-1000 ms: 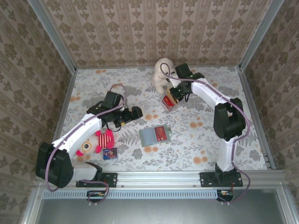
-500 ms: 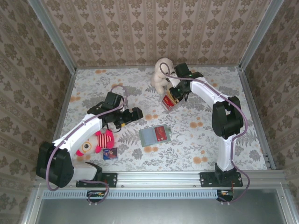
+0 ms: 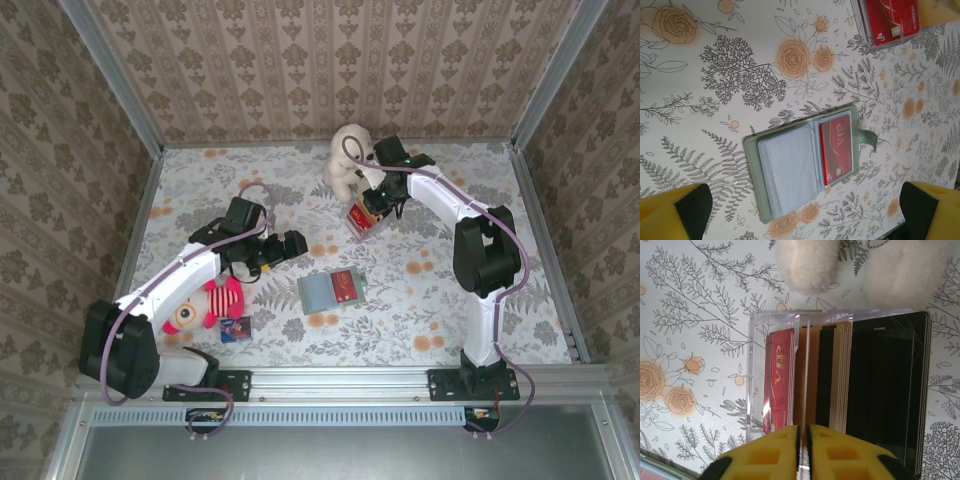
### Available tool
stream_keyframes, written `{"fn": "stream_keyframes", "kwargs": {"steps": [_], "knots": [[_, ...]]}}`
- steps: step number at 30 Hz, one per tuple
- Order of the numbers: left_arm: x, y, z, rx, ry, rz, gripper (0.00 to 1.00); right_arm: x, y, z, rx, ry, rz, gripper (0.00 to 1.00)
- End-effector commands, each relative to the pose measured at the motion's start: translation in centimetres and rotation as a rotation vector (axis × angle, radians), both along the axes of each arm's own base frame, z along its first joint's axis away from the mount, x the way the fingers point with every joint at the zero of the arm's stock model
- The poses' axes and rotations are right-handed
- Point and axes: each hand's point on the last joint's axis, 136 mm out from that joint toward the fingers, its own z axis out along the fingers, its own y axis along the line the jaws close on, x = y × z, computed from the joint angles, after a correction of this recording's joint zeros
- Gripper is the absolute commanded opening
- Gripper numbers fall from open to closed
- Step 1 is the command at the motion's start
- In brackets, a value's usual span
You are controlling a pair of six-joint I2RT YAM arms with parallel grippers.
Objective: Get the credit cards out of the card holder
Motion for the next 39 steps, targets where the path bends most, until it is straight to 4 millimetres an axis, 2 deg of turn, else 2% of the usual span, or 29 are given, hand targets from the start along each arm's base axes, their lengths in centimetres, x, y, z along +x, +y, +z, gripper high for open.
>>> {"fn": "stream_keyframes", "kwargs": {"steps": [1,8,12,15,20,24,30,35,39], "knots": [[0.0,0.1,-0.1,-0.011,0.008,0.001,1.0,-0.4,-0.1,-0.3,0.001,0.036,0.015,0.18],[0.0,0.0,-0.4,-0.014,0.012,0.002,1.0,-0.1,-0.5,2.2,0.004,-0.016,-0.026,0.2],[-0.1,0.1,-0.5,-0.012,0.015,0.002,1.0,-0.7,-0.6,4.3,0.045,-0.027,-0.087,0.25],[-0.2,0.0,-0.7,-0.012,0.018,0.0,1.0,-1.9,-0.5,5.6,0.108,-0.017,-0.152,0.32],[-0.7,-0.8,-1.3,0.01,0.028,-0.02,0.96,-5.4,0.2,6.7,0.243,0.037,-0.267,0.4],[-1.4,-1.6,-2.1,0.047,0.046,-0.027,0.88,-9.2,0.0,6.0,0.235,0.118,-0.4,0.41],[-2.1,-4.9,-3.3,0.024,0.081,-0.041,0.66,-14.4,3.6,4.5,0.284,0.182,-0.415,0.41],[-2.1,-7.5,-4.3,-0.025,0.108,-0.046,0.42,-16.8,6.8,2.1,0.278,0.26,-0.371,0.39],[-2.2,-8.5,-5.2,-0.041,0.135,-0.036,0.3,-17.6,8.1,0.3,0.249,0.3,-0.374,0.36]]}}
